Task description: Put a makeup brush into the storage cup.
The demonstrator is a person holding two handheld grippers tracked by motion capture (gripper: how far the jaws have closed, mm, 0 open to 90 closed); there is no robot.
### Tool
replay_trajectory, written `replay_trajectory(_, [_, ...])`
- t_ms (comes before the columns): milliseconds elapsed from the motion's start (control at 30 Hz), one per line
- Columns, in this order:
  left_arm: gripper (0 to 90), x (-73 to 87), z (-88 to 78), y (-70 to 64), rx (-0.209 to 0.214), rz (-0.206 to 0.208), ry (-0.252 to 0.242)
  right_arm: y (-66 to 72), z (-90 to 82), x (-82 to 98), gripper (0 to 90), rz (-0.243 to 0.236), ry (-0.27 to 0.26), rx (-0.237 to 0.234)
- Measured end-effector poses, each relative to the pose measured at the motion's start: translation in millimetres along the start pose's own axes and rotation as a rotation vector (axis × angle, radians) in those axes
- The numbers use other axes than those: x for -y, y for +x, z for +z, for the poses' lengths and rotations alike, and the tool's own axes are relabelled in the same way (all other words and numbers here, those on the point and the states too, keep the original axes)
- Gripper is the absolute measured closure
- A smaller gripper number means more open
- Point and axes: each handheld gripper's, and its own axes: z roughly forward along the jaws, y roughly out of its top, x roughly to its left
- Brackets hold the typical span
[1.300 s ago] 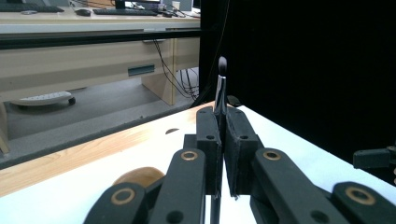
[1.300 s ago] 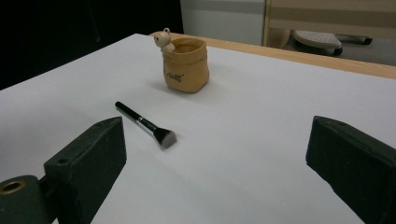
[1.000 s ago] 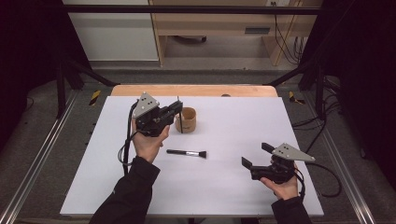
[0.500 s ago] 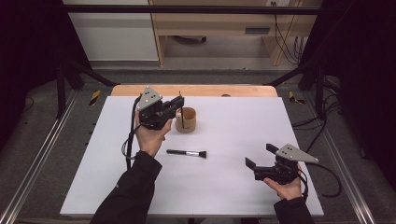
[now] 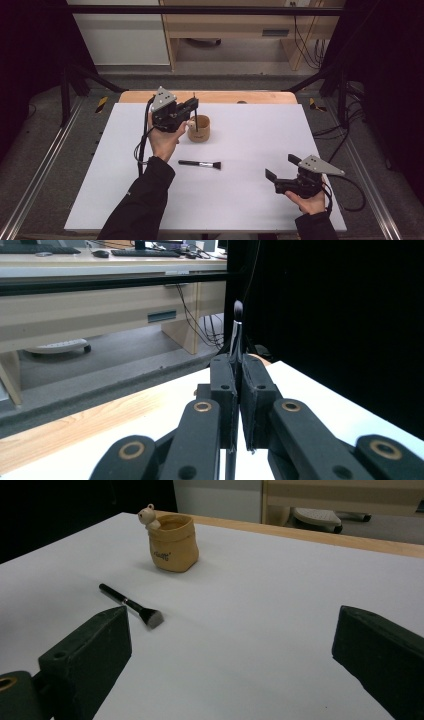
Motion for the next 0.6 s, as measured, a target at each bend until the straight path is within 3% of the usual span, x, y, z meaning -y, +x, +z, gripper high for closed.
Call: replay_trajectory(600, [84.9,1.8,34.6,10.9,-0.034,0.002,0.019,-0.2,0.3,-0.1,3.0,0.0,-0.001,-0.001])
